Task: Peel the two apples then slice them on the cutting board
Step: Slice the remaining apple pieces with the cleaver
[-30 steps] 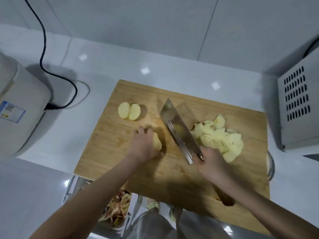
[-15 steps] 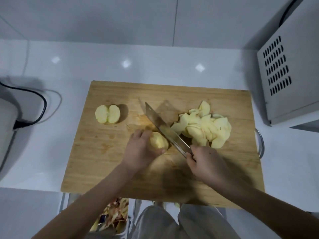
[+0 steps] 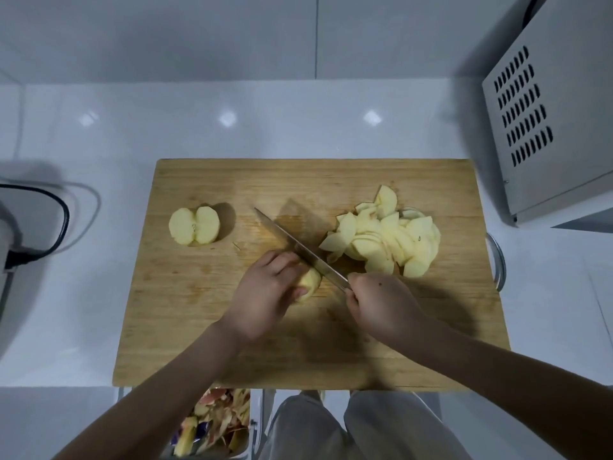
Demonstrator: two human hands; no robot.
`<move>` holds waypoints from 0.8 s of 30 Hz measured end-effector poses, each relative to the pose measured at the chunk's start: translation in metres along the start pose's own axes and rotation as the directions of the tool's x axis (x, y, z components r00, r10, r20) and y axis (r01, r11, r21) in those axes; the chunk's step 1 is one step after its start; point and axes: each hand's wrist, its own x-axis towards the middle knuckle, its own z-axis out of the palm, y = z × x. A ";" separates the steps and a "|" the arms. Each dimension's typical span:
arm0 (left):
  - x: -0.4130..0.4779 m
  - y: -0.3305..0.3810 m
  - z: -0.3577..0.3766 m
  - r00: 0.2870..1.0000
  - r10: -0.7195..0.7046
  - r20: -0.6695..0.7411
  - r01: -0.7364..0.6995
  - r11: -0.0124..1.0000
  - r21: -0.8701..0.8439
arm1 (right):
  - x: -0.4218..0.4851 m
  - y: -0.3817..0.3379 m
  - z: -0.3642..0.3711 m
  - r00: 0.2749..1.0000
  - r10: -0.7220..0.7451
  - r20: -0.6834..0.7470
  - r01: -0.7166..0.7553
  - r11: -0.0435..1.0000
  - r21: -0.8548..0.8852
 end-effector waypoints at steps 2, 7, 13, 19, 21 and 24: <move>-0.002 0.000 0.001 1.000 0.013 0.014 -0.014 0.999 0.034 | 0.006 -0.002 0.006 1.000 -0.002 -0.031 0.003 0.999 0.034; -0.002 0.000 0.004 0.999 0.016 0.051 -0.022 0.994 0.105 | -0.003 0.001 0.006 0.997 -0.016 -0.078 0.018 1.000 0.020; -0.003 -0.002 0.006 0.997 0.038 0.066 -0.049 0.984 0.173 | -0.022 -0.001 -0.003 0.997 -0.046 -0.057 0.045 0.999 -0.026; -0.003 -0.001 0.007 0.998 0.038 0.041 -0.043 0.988 0.146 | 0.002 -0.007 0.009 0.998 -0.023 -0.054 0.023 1.000 0.000; -0.004 0.000 0.006 0.999 0.032 0.034 -0.037 0.988 0.148 | 0.006 -0.006 0.013 0.997 -0.018 -0.068 0.019 1.000 0.008; -0.005 0.001 0.005 0.999 0.030 0.025 -0.033 0.988 0.152 | 0.000 0.000 0.011 0.995 -0.004 -0.095 0.007 0.999 0.036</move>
